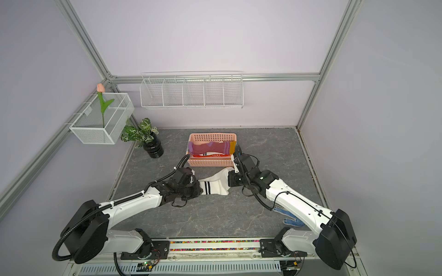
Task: Place the socks together as a pair
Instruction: Pick up the sock from the center of the board, then place the sock in the sock.
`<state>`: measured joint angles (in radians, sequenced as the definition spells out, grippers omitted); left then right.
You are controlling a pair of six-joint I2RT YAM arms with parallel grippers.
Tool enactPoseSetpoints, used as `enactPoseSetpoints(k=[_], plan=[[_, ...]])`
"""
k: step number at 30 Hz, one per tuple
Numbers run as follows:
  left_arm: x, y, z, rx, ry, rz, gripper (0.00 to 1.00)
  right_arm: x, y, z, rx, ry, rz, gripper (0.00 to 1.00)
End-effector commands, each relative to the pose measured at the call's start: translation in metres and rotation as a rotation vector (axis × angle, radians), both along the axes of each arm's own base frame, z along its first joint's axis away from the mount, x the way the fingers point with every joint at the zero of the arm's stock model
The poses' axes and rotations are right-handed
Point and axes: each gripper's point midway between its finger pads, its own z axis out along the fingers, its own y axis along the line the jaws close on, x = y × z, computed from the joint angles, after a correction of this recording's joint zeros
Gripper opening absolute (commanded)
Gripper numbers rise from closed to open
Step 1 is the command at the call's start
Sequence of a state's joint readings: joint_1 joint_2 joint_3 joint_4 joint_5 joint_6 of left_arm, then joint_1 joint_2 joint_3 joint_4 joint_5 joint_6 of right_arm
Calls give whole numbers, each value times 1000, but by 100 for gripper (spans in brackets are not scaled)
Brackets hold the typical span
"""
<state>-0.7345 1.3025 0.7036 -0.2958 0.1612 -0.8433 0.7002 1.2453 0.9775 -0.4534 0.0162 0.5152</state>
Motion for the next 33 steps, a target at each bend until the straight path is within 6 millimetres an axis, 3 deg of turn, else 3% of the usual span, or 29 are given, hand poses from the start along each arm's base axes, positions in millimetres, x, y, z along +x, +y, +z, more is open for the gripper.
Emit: enactPoseSetpoints(k=[1,6,16,27,33], plan=[[3,11,14,55,-23,32,0,14,-6,6,-18,-35,-14,7],[7,27,17,140,-51,57,0,33,-6,-1,-16,-29,-29,7],[25,63,4,205,-50,102,0,69,1,-36,-29,33,-45,7],[27,57,0,224,-36,37,0,81,-3,-54,-71,79,-46,7],[29,56,12,215,-54,42,0,83,-14,-53,-76,83,-65,7]])
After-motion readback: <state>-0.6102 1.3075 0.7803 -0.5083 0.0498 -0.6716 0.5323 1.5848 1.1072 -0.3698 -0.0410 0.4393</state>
